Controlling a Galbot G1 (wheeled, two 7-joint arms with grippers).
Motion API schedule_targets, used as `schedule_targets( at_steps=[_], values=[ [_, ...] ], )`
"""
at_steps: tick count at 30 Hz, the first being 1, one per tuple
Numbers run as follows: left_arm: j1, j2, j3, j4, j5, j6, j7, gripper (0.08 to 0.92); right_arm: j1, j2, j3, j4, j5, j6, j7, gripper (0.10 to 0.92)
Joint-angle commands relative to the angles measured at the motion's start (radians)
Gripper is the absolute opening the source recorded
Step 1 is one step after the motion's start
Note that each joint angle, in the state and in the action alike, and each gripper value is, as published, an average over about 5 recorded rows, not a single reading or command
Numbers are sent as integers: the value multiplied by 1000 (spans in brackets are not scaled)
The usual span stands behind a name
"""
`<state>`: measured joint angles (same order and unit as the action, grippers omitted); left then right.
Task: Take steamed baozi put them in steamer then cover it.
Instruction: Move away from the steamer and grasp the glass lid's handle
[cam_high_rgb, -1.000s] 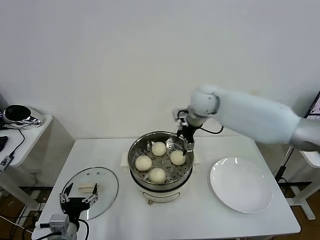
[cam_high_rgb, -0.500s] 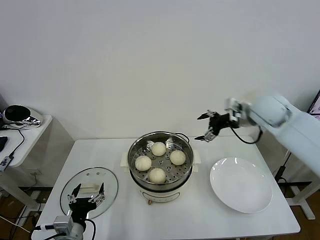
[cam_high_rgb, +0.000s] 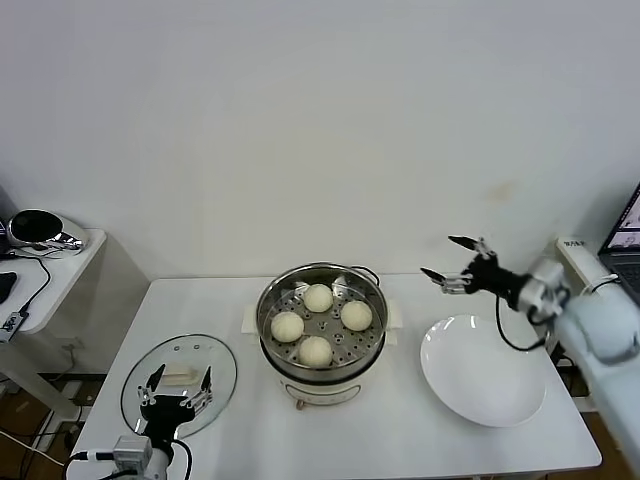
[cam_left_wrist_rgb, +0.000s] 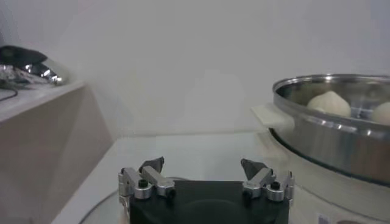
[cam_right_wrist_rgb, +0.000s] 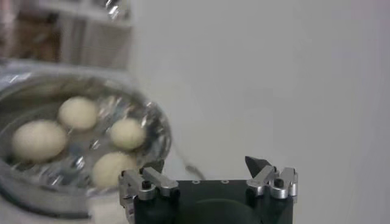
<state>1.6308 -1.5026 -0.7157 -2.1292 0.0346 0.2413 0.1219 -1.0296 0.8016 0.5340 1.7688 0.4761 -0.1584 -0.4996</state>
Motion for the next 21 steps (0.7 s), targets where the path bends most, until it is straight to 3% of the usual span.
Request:
schedule_targets(
  at_steps=[1, 5, 10, 12, 16, 21],
  values=[
    [-30, 51, 2, 73, 364, -168, 6, 823, -486, 497, 392, 25, 27, 237, 146, 823],
    [-33, 83, -1, 113, 635, -280, -43, 823, -526, 565, 377, 16, 20, 270, 154, 823],
    [-10, 156, 24, 169, 1116, -364, -236, 823, -547, 555, 356, 18, -1, 292, 167, 823],
    [-1, 204, 37, 189, 1233, -375, -269, 823, -546, 545, 356, 18, 2, 290, 171, 823],
    [1, 285, 54, 239, 1274, -347, -270, 823, -544, 528, 352, 26, 5, 287, 172, 823],
    [-60, 291, 35, 412, 1249, -407, -318, 823, -542, 523, 351, 36, 13, 279, 170, 823]
  ],
)
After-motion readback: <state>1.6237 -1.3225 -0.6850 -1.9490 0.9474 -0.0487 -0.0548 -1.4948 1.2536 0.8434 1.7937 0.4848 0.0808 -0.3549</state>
